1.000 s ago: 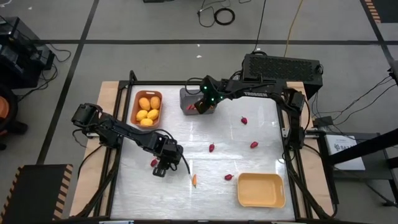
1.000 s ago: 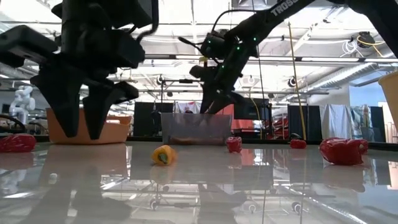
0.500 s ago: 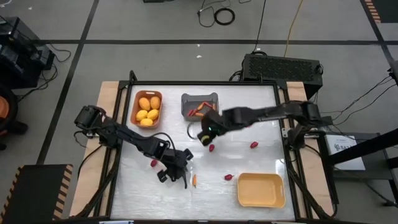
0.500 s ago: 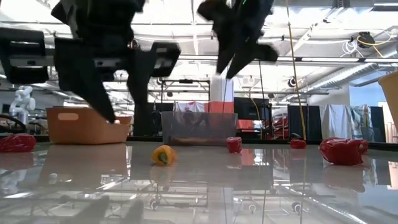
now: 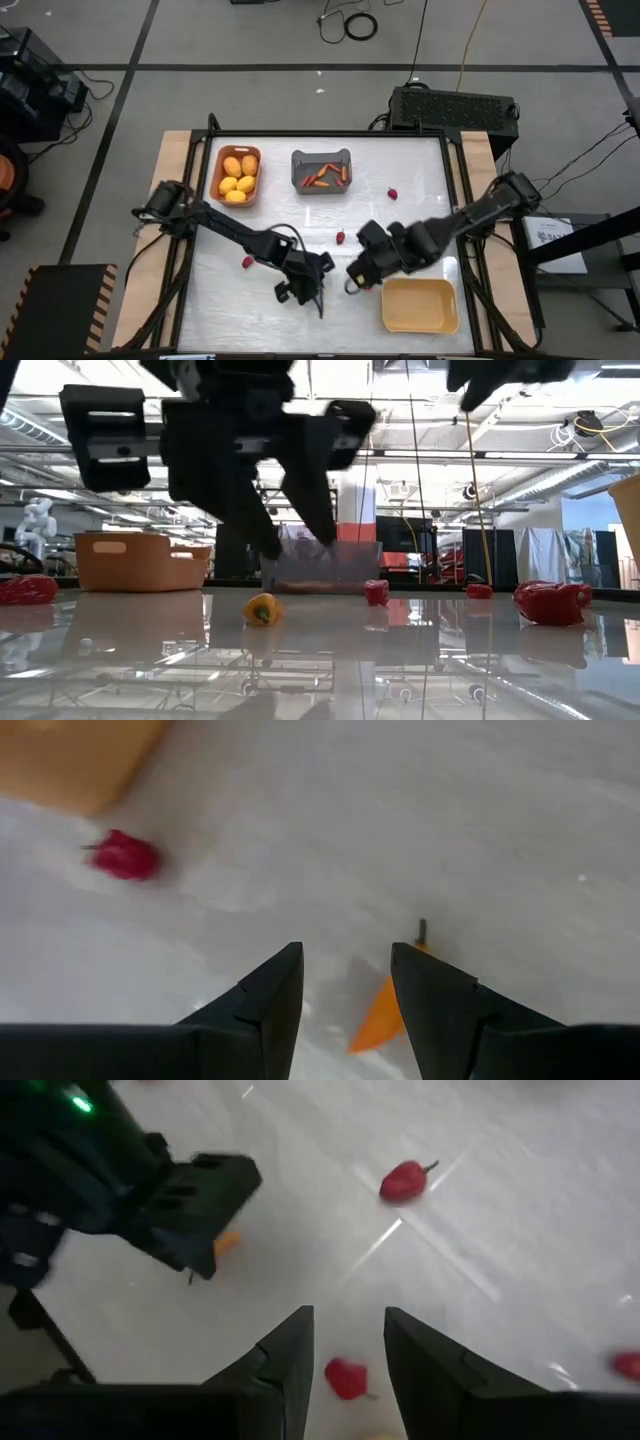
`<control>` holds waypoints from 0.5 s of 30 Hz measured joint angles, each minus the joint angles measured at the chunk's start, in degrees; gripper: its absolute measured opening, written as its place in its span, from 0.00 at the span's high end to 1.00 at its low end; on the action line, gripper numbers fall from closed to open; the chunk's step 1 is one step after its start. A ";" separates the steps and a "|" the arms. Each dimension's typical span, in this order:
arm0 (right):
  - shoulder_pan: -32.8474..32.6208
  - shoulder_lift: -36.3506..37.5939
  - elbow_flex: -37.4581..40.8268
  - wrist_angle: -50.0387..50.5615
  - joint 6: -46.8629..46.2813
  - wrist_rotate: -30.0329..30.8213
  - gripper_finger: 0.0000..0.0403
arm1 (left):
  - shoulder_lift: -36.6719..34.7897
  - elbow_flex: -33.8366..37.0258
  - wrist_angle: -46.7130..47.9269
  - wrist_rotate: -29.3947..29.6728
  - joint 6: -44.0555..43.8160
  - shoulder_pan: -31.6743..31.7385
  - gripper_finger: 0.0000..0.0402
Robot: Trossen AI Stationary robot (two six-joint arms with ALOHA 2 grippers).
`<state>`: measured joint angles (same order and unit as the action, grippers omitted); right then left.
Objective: Sort produce into baskets
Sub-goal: Put the yellow chili pepper into the black bin
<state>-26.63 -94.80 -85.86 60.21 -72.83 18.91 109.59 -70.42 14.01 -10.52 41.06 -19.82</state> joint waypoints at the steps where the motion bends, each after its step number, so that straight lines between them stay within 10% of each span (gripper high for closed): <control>1: -1.27 0.00 0.00 0.30 -1.30 0.87 0.71 | 1.34 -1.89 1.66 0.00 -0.02 -0.12 0.60; 15: -8.35 -0.26 0.05 3.51 -8.56 5.47 0.71 | 6.29 -10.80 17.76 -0.24 -0.22 -0.28 0.60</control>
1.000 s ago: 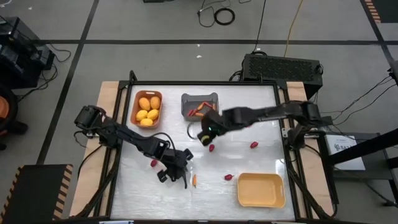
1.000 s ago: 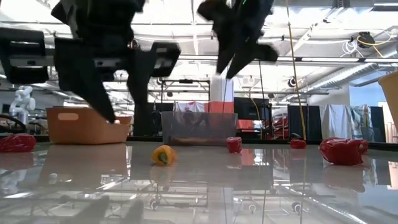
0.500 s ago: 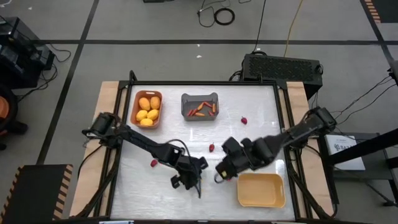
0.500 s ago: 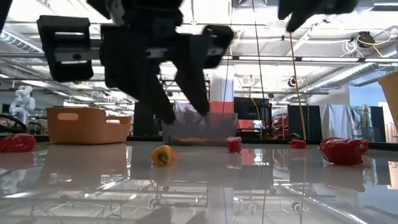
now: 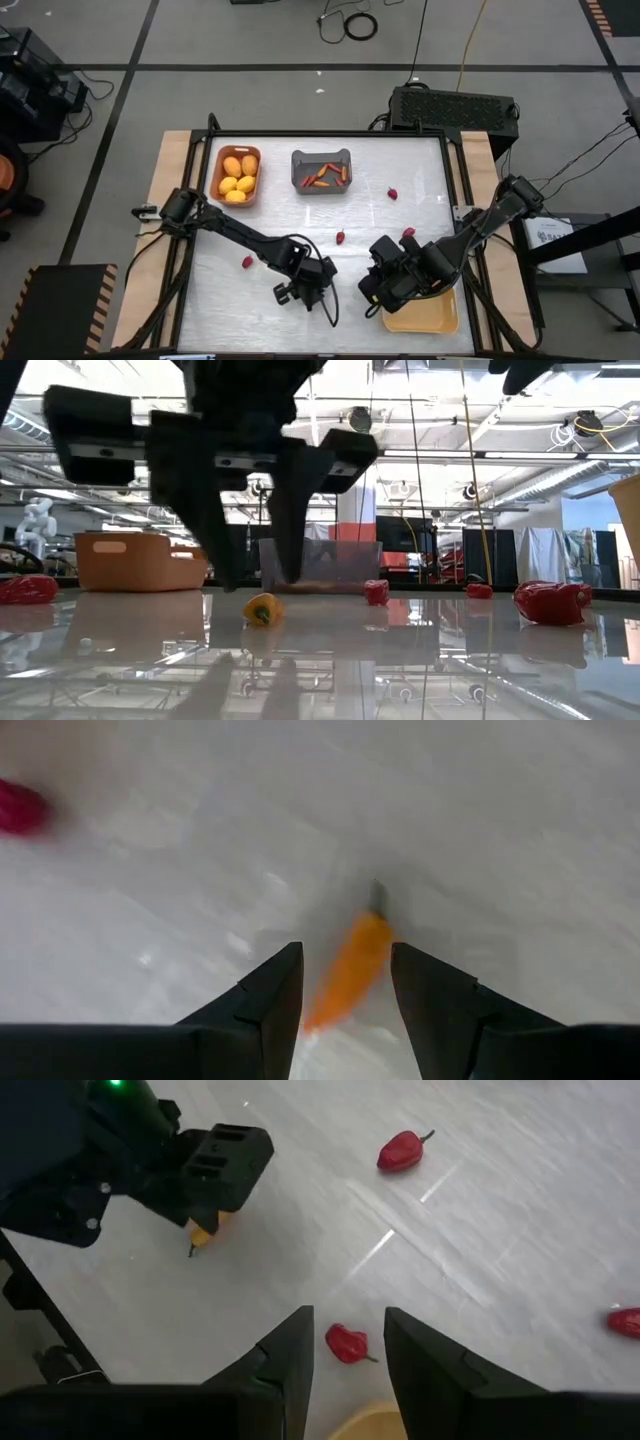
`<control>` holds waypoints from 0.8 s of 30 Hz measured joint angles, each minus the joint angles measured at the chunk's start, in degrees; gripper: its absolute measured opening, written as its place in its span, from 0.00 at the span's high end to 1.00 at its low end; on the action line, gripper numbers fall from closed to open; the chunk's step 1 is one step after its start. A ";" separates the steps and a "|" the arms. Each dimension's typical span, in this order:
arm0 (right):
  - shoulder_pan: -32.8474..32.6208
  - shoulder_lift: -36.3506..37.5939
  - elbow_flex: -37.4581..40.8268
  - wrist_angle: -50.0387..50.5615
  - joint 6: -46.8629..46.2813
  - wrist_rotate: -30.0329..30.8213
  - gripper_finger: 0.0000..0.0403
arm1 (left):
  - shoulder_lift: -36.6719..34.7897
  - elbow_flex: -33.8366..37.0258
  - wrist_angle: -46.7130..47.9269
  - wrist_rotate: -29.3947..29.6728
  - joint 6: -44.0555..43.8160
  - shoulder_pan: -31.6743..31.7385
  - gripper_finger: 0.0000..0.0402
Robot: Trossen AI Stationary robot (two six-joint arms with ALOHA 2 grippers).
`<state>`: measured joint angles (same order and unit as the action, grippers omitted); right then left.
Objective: Sort produce into baskets
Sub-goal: Put the yellow chili pepper into the black bin
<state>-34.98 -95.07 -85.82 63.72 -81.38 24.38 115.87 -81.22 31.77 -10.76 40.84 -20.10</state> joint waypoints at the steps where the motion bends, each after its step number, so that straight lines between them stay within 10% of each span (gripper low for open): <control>1: 0.00 0.00 0.01 0.00 0.08 0.14 0.71 | 0.01 0.03 0.90 0.00 0.00 -0.02 0.60; 24: 0.15 -0.07 0.00 -0.50 -0.39 3.15 0.71 | 2.67 -0.05 2.97 0.37 -0.75 -0.20 0.69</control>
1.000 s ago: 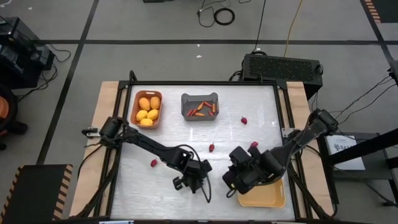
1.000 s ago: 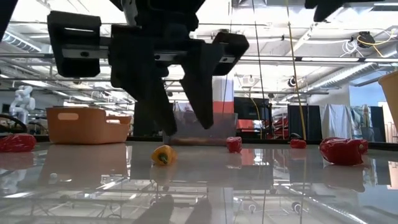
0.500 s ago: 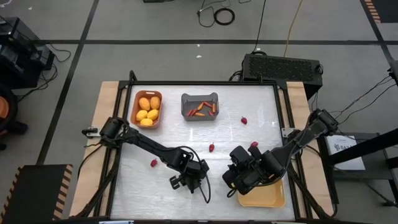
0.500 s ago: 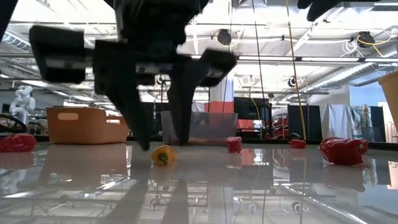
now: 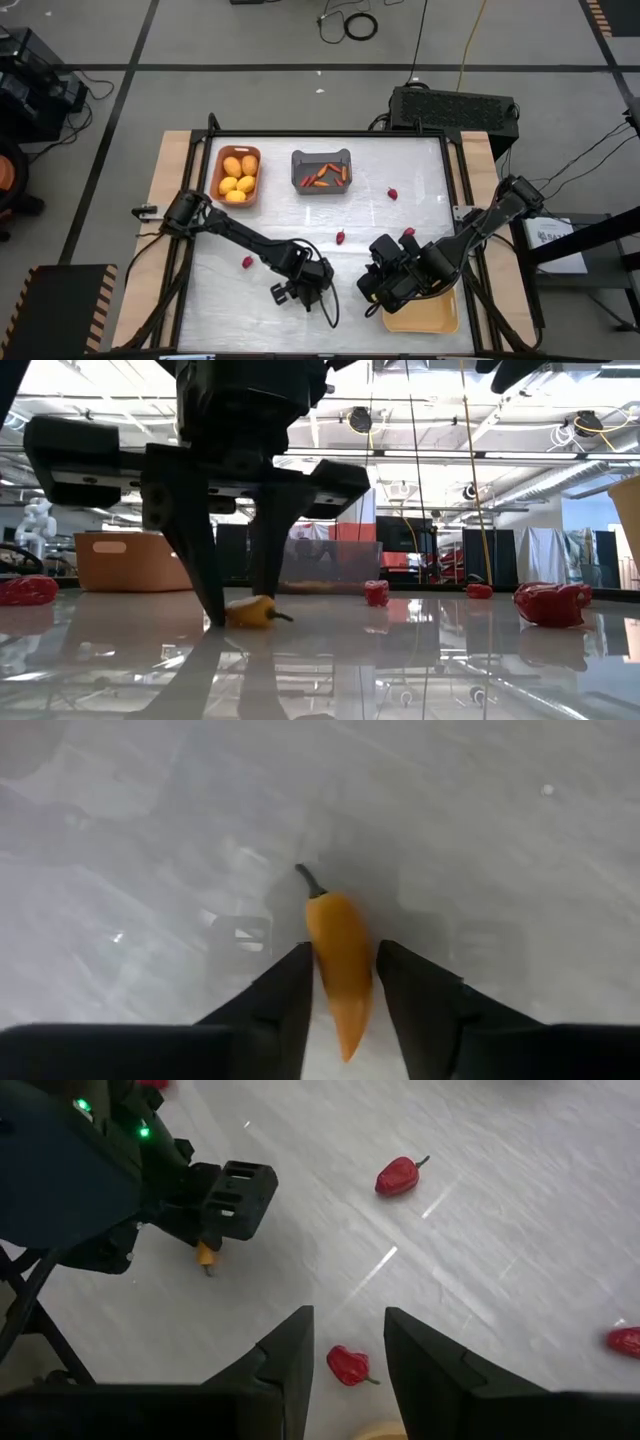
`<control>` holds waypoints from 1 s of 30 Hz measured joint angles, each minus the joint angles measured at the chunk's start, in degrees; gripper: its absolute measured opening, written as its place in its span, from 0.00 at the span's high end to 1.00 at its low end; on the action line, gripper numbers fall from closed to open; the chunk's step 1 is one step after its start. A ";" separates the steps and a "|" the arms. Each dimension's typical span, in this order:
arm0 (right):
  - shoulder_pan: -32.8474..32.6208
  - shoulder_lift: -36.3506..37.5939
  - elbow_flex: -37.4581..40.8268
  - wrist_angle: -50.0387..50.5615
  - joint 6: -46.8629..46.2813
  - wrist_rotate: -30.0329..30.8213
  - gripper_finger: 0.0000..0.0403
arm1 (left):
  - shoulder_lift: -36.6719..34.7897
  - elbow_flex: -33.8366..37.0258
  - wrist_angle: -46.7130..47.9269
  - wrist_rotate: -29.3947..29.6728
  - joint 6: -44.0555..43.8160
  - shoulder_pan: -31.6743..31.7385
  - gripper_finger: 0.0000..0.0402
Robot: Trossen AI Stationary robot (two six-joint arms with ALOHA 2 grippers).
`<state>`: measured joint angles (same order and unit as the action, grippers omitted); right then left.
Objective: Sort produce into baskets
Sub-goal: Put the yellow chili pepper into the black bin
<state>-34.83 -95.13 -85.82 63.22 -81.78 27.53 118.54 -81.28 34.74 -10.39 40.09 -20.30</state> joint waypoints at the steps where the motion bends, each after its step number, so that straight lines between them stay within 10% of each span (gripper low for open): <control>1: 0.00 0.00 0.00 0.00 0.00 0.05 0.71 | 0.00 0.00 0.13 -0.01 -0.77 -0.04 0.72; 14: 0.16 0.00 0.00 0.03 0.00 1.13 0.71 | -6.39 0.22 4.42 2.16 -5.93 4.21 0.96; 30: 3.05 -0.13 0.00 -0.33 -7.40 5.75 0.71 | -21.03 0.11 4.04 2.47 -6.26 34.69 0.92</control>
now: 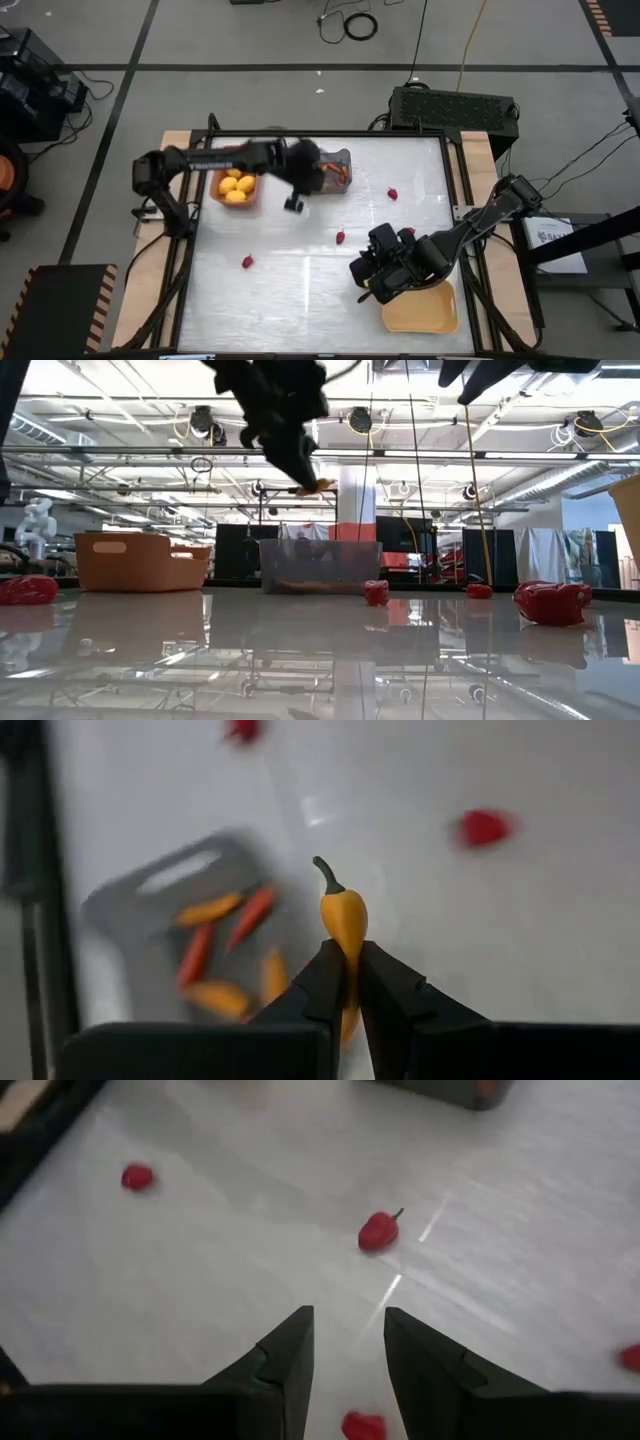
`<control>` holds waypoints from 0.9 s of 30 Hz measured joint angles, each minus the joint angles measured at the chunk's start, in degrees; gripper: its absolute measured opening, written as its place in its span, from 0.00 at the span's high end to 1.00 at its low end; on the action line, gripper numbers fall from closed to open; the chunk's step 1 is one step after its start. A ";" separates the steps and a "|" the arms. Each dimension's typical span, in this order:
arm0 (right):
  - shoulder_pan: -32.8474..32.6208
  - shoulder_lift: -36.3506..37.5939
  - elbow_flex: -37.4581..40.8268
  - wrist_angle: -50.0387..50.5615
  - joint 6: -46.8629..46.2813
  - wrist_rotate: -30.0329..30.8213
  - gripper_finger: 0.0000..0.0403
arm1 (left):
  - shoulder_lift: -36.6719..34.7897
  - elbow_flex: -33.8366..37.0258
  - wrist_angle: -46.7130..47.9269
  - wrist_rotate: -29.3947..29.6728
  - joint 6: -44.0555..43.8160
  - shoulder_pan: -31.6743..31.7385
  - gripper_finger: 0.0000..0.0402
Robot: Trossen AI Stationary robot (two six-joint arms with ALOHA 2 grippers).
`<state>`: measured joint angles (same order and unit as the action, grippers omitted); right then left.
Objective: Sort produce into baskets
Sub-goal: Put the yellow chili pepper into the black bin, then put the red chili pepper into the yellow bin
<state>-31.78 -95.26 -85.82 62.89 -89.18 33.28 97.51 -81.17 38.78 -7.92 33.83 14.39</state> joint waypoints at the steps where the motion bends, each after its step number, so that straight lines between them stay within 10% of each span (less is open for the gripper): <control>1: 0.20 0.00 0.00 0.00 -1.19 0.44 0.71 | -0.02 0.00 -0.11 -0.02 -0.09 2.05 0.92; 11: 1.65 -1.55 -0.04 -0.06 -11.42 3.01 0.71 | 1.29 -0.01 -1.69 -3.32 -1.95 14.71 0.91; 19: 3.76 -3.41 -0.04 -0.79 -12.22 2.03 0.71 | 2.75 0.02 -1.59 -2.80 -4.36 16.26 0.71; 27: 6.53 -2.99 -0.04 4.51 -6.64 -13.65 0.71 | 1.57 0.02 -0.11 -2.99 -8.44 15.44 0.59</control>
<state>-25.25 -98.25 -85.86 67.40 -95.82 19.63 99.09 -81.14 38.67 -10.91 25.39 29.83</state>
